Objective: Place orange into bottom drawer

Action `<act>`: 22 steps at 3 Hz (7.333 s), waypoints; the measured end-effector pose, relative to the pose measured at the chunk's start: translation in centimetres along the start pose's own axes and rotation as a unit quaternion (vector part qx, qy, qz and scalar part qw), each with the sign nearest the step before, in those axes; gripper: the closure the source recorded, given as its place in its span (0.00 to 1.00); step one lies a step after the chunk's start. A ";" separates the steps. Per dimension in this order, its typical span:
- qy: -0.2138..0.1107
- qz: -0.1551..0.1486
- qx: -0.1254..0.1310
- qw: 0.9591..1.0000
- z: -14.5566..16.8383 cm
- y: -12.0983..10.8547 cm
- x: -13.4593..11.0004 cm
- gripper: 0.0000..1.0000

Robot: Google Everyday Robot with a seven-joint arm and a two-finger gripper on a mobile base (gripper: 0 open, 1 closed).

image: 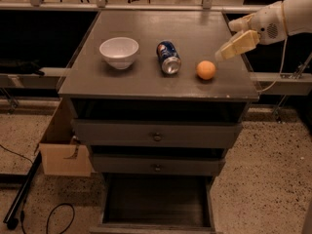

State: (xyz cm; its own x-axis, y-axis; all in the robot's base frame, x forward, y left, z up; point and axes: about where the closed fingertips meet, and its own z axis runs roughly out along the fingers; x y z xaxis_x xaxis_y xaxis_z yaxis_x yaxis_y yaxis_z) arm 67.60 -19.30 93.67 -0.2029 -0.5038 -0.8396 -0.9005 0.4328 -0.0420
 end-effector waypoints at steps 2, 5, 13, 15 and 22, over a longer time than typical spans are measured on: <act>0.023 0.032 0.008 0.999 2.1 -0.3 4.0 0.00; 0.053 0.043 -0.013 0.998 6.7 0.6 6.4 0.00; 0.050 0.004 -0.008 0.999 2.9 4.2 3.8 1.00; 0.027 0.066 0.008 0.997 -6.1 15.3 12.9 1.00; 0.022 0.248 0.043 0.968 7.3 24.0 30.8 1.00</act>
Offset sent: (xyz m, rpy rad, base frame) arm -0.0083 -0.0115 -0.0777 -0.0313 0.1011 -0.0884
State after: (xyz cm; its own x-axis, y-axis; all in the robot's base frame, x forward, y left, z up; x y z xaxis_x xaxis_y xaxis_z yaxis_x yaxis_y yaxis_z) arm 42.54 -18.97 62.86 -0.6198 -0.2494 -0.7440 -0.6534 0.6891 0.3134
